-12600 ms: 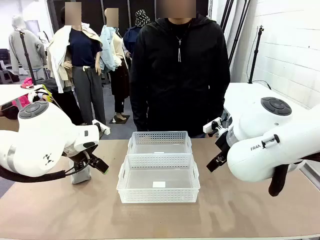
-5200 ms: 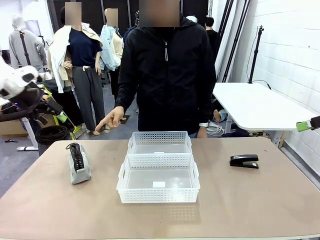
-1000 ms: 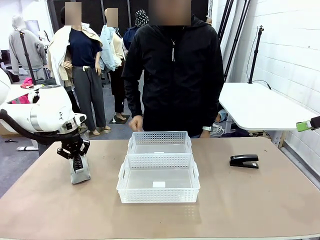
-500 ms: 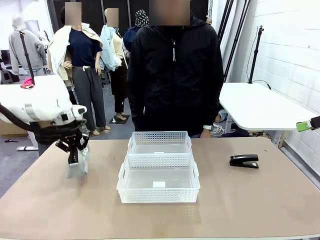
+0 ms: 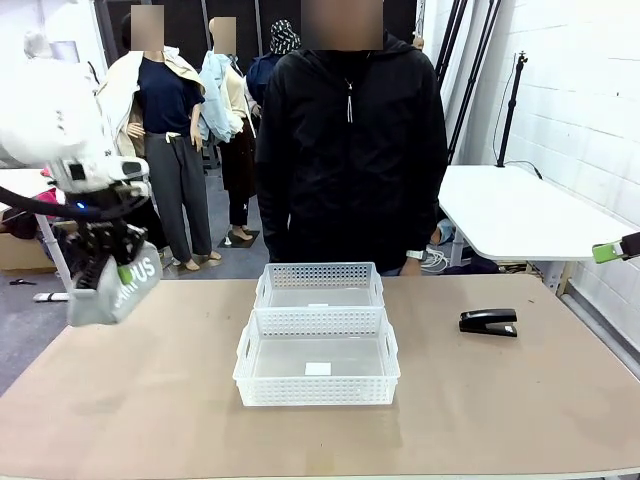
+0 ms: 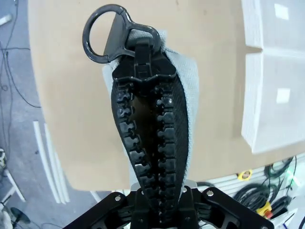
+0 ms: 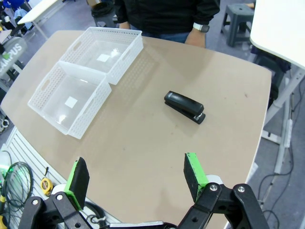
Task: Distribute items into two baskets.
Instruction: Pick up the Pencil pouch that the person points to.
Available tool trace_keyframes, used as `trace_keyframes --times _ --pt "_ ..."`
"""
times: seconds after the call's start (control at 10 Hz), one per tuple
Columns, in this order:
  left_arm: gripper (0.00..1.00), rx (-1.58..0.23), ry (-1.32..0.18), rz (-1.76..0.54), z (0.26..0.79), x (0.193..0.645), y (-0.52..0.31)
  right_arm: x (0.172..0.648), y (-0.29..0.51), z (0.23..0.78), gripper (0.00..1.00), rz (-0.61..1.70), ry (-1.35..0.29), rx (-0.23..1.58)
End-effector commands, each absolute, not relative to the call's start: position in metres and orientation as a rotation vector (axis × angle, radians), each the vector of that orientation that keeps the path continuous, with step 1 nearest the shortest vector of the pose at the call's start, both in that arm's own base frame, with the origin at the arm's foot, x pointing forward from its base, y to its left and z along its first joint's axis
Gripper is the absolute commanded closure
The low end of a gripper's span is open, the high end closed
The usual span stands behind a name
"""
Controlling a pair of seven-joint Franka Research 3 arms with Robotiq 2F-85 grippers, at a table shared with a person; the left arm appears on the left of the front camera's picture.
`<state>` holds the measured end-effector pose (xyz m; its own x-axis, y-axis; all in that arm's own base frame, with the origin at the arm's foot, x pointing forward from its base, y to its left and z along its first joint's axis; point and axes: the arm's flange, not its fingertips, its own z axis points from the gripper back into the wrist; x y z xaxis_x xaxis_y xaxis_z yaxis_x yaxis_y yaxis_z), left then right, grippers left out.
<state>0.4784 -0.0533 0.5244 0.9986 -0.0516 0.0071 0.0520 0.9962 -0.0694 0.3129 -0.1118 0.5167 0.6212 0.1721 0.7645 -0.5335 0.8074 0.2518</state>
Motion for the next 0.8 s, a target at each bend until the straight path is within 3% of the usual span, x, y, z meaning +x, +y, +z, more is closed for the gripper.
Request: trace_keyframes --times 0.0,0.2,0.5,0.7 --pt "0.85 -0.098 -0.045 -0.16 0.547 0.442 -0.035 0.314 -0.111 0.517 0.0 0.418 -0.802 0.508" --pt "0.85 -0.206 -0.034 -0.265 0.579 0.422 -0.011 0.314 -0.111 0.517 0.0 0.418 -0.802 0.508" --pt "0.85 -0.24 0.101 -0.356 0.584 0.419 0.005 0.314 -0.111 0.517 0.0 0.418 -0.802 0.508" --pt "0.85 -0.231 0.053 -0.325 0.58 0.407 0.007 0.314 -0.111 0.517 0.0 0.418 -0.802 0.508"
